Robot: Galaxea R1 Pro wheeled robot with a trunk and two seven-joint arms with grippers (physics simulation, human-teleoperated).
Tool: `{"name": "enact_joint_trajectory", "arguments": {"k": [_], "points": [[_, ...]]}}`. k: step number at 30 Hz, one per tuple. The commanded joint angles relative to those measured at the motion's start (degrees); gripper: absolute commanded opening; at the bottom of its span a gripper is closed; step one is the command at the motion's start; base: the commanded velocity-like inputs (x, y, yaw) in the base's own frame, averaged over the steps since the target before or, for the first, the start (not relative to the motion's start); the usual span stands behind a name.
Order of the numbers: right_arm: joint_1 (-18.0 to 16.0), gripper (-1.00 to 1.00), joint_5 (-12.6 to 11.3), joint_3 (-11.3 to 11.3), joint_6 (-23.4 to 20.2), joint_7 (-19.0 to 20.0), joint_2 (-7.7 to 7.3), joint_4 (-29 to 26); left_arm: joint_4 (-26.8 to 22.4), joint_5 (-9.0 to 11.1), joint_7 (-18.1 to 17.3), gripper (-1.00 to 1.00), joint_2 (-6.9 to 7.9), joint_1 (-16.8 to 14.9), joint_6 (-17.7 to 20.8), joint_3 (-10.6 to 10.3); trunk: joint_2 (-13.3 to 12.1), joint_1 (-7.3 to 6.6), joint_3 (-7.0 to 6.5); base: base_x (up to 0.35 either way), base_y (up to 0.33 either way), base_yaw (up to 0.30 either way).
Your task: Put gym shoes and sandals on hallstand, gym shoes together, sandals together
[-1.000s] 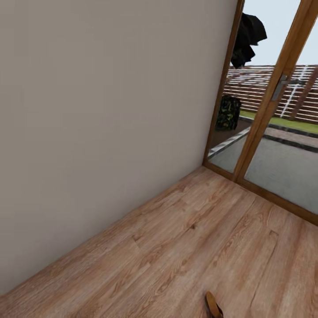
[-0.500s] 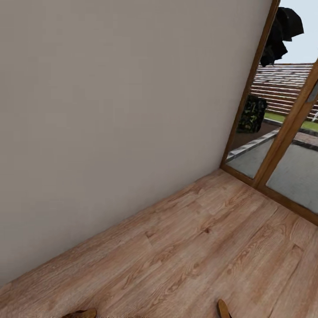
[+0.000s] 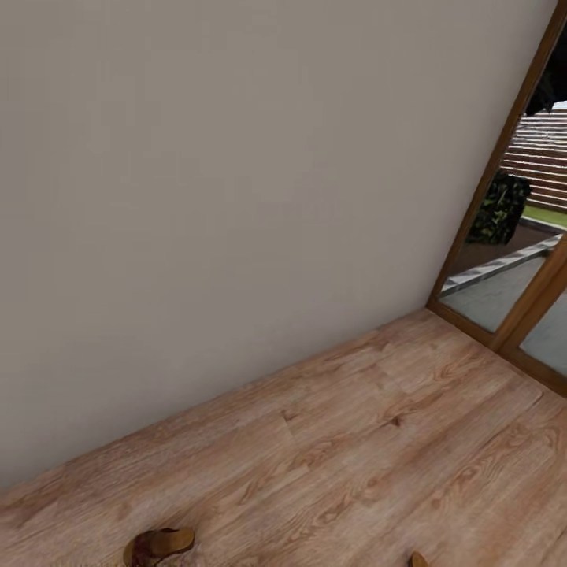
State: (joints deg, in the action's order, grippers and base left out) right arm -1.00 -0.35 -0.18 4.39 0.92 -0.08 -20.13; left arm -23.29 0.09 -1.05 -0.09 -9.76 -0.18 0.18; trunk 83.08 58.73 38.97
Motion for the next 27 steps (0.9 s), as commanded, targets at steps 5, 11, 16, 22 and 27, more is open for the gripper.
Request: {"name": "enact_joint_trajectory", "arguments": {"k": [5,11,16,22,27], "points": [[0.0,1.00,0.0,0.0,0.0,0.0,-0.01,0.0,0.0,0.0,0.0,1.00,0.00,0.0,0.0,0.0,0.0,0.00,0.17,0.000,0.000,0.268],[0.0,1.00,0.0,0.0,0.0,0.0,-0.01,0.0,0.0,0.0,0.0,1.00,0.00,0.0,0.0,0.0,0.0,0.00,0.38,0.000,0.000,0.268],[0.0,1.00,0.0,0.0,0.0,0.0,0.01,0.0,0.0,0.0,0.0,1.00,0.00,0.0,0.0,0.0,0.0,0.00,0.55,0.000,0.000,0.268],[0.0,1.00,0.0,0.0,0.0,0.0,0.01,0.0,0.0,0.0,0.0,1.00,0.00,0.0,0.0,0.0,0.0,0.00,0.75,0.000,0.000,0.268],[0.0,1.00,-0.1,0.0,0.0,0.0,0.00,0.0,0.0,0.0,0.0,1.00,0.00,0.0,0.0,0.0,0.0,0.00,0.92,0.000,0.000,0.268]]}}
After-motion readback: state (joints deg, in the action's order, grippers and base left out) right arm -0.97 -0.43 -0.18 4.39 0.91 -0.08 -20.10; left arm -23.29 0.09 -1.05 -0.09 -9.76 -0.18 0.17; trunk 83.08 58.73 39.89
